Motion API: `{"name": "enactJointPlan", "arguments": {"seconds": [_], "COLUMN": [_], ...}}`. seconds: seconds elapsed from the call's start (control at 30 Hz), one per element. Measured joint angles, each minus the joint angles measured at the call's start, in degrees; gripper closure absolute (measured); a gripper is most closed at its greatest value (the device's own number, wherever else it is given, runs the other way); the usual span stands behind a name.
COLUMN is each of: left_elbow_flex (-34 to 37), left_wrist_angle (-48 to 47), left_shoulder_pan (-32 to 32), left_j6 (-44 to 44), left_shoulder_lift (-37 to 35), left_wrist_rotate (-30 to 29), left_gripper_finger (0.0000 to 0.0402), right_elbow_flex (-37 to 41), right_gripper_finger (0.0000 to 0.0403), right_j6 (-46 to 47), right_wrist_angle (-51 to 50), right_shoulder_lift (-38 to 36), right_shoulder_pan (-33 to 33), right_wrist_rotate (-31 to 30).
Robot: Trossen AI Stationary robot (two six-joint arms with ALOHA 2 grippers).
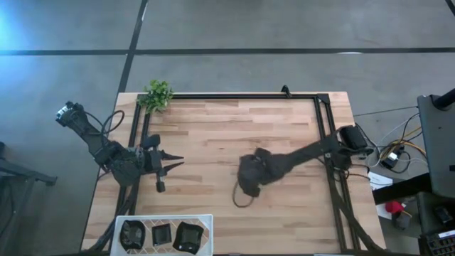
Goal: Pick & Place Mini shaped plates
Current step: Stack the black leaf shaped plate on top of the other black leaf shaped plates on the shelf
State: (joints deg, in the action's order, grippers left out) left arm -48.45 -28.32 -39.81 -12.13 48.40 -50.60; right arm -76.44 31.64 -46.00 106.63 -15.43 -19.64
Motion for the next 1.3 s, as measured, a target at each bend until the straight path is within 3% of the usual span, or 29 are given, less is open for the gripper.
{"name": "enactJointPlan", "arguments": {"seconds": [0.2, 0.53, 0.87, 1.3], "left_elbow_flex": [0.0, 0.0, 0.0, 0.0], "left_wrist_angle": [0.0, 0.0, 0.0, 0.0], "left_shoulder_pan": [0.0, 0.0, 0.0, 0.0], "left_j6": [-0.2, -0.8, -1.7, -2.1], "left_shoulder_lift": [0.0, 0.0, 0.0, 0.0], "left_wrist_rotate": [0.3, 0.3, 0.2, 0.2], "left_gripper_finger": [0.0337, 0.0337, 0.0337, 0.0337], "right_elbow_flex": [0.0, 0.1, -3.8, -11.3], "right_gripper_finger": [0.0395, 0.0395, 0.0395, 0.0394], "right_j6": [-20.6, -41.0, -47.3, -50.4], "right_wrist_angle": [15.5, 25.7, 27.8, 20.6], "right_shoulder_lift": [0.0, 1.4, 10.6, 17.2], "right_shoulder_pan": [5.7, 8.6, 8.5, 8.5], "right_wrist_rotate": [-0.1, 2.3, 4.7, 4.7]}}
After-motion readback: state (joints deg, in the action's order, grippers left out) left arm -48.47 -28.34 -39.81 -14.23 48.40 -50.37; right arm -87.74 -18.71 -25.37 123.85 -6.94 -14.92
